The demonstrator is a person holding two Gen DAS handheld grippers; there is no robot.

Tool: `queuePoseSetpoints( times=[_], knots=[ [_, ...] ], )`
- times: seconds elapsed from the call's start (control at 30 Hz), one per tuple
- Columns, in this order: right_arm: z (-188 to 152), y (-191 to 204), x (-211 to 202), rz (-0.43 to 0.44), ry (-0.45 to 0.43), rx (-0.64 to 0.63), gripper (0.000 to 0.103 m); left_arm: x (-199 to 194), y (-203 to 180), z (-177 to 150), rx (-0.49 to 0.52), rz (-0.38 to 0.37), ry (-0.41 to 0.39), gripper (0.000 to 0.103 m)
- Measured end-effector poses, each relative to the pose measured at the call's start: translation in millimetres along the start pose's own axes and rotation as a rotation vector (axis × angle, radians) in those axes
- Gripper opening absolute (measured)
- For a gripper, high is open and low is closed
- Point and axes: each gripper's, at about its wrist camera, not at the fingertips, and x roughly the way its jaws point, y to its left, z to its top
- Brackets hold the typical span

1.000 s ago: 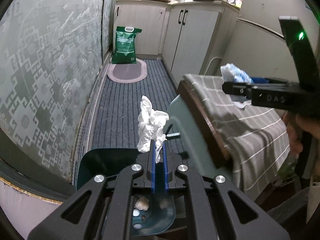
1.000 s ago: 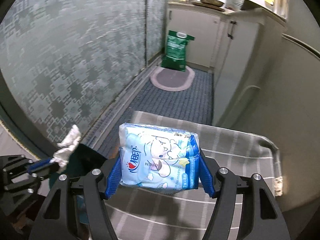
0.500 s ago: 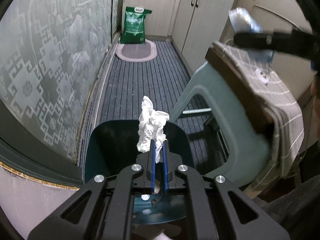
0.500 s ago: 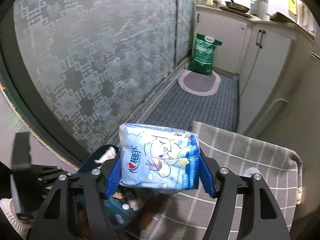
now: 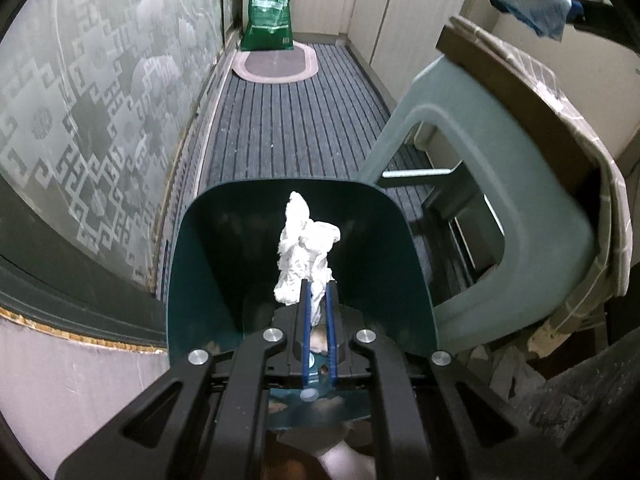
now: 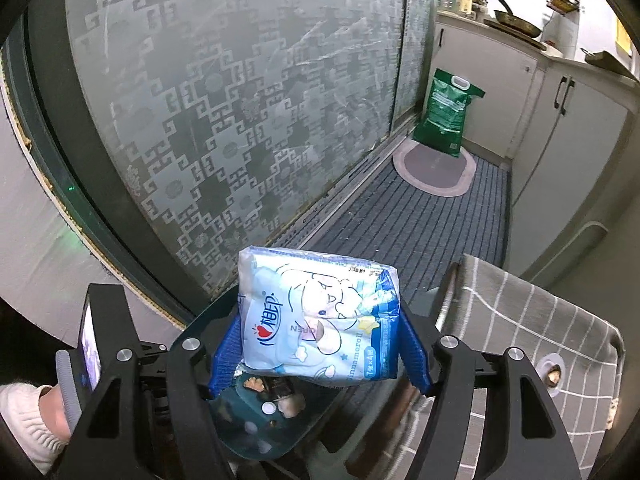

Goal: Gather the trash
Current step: 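Carry the tissue and blue package over the teal bin, then open both grippers to drop the tissue and blue package into the bin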

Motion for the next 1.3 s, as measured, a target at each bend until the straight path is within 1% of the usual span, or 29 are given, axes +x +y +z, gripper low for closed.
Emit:
queuePoseSetpoints(
  times=[0.1,0.13,0.17,0.2,0.37,0.5,0.57,0.8,0.97,1.07,1.1,1.13,1.3],
  knots=[
    [-1,7,8,0.007,0.024,-0.015,0.068,4,1,-6,0.014,-0.002,0.026,0.009],
    [0,10,11,0.010,0.032,-0.019,0.068,5,0,-7,0.017,-0.001,0.031,0.014],
    [-1,12,14,0.013,0.039,-0.023,0.068,5,1,-9,0.018,-0.001,0.034,0.015],
    [-2,13,16,0.015,0.045,-0.027,0.068,6,3,-9,0.018,-0.001,0.037,0.020],
    [-5,23,30,0.023,0.083,-0.049,0.069,-5,12,-13,0.005,0.009,0.012,0.020],
    [-10,31,42,0.017,0.109,-0.069,0.069,-20,23,-10,-0.025,0.018,-0.032,0.021],
    [-11,35,46,0.010,0.117,-0.082,0.069,-29,26,-8,-0.039,0.025,-0.066,0.021],
    [-24,47,69,0.024,0.171,-0.107,0.069,-75,32,3,-0.090,0.031,-0.213,0.021],
    [-31,57,82,0.035,0.203,-0.133,0.069,-102,31,10,-0.109,0.020,-0.282,0.020],
    [-35,60,86,0.046,0.217,-0.138,0.069,-113,31,12,-0.108,0.017,-0.314,0.018],
    [-36,63,88,0.051,0.224,-0.143,0.069,-115,31,13,-0.106,0.013,-0.322,0.015],
    [-38,66,92,0.058,0.233,-0.150,0.069,-118,30,13,-0.102,0.013,-0.329,0.013],
    [-48,73,105,0.073,0.271,-0.166,0.069,-125,34,13,-0.110,0.026,-0.348,0.012]
  ],
)
